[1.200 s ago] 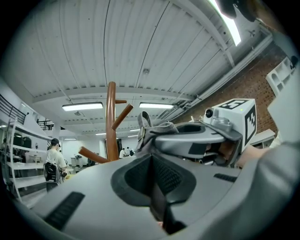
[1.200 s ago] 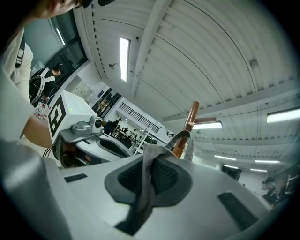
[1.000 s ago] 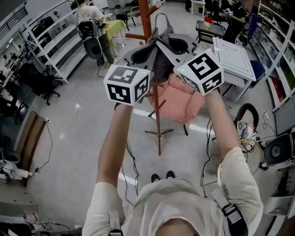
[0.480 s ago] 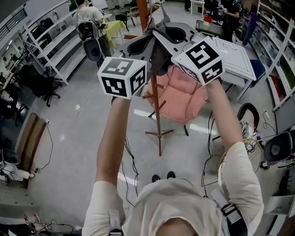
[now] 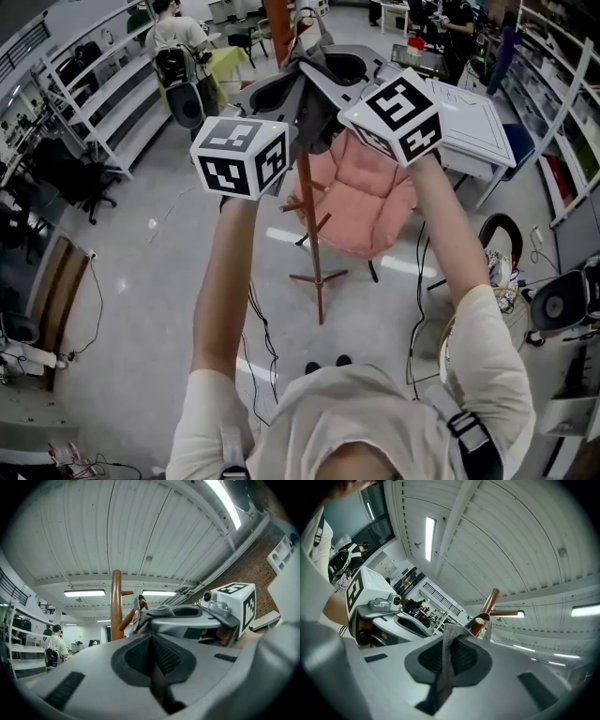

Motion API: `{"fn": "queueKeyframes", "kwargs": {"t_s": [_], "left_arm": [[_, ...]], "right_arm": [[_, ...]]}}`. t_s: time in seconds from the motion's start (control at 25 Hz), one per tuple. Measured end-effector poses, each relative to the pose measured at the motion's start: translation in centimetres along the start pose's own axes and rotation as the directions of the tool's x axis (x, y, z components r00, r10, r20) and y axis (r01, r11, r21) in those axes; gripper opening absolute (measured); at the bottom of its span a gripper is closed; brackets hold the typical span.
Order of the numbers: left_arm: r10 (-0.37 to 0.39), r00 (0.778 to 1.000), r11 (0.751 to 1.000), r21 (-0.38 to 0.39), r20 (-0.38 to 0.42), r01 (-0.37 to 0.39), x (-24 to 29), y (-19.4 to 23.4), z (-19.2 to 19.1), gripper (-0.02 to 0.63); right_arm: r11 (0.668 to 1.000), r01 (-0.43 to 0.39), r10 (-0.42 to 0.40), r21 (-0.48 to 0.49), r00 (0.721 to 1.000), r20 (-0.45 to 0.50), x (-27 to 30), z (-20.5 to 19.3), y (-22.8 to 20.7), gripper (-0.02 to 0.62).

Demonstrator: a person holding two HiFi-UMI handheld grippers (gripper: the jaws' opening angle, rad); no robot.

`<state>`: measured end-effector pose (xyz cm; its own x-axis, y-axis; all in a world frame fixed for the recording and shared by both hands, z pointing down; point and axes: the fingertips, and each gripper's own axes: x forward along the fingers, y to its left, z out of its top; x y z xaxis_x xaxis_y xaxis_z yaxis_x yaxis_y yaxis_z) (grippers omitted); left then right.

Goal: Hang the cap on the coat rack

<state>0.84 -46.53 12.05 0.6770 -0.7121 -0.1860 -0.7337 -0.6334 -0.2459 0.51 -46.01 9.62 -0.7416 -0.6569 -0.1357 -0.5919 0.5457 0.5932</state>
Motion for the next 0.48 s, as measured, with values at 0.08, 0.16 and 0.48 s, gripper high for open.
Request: {"fn": "queueKeyframes", "kwargs": {"t_s": [0.08,0.16,0.48], "left_arm": [[0.003,1.000,1.000,-0.002,-0.002,-0.003,0.2,0.4,-0.2,0.006],[0.008,1.000,1.000,-0.004,-0.005,-0.008,0.4,0.9,-0.6,0.006],[0.029,0.999,1.000,-0.004,-0.024,-0.029,1.1,2.5,-1.8,0.006]], "right_arm": [[1.000,-0.006,0.006,0.002,1.000,0.001,0.4,-0.3,-0.2,0.009],[1.000,-0.012,0.012,0.006,1.000,0.004,1.0,-0.6,-0.2,0.011],[0.999,-0.030,0.030,0.035,0.999,0.011,2.8,-2.0,-0.5,0.009]]}}
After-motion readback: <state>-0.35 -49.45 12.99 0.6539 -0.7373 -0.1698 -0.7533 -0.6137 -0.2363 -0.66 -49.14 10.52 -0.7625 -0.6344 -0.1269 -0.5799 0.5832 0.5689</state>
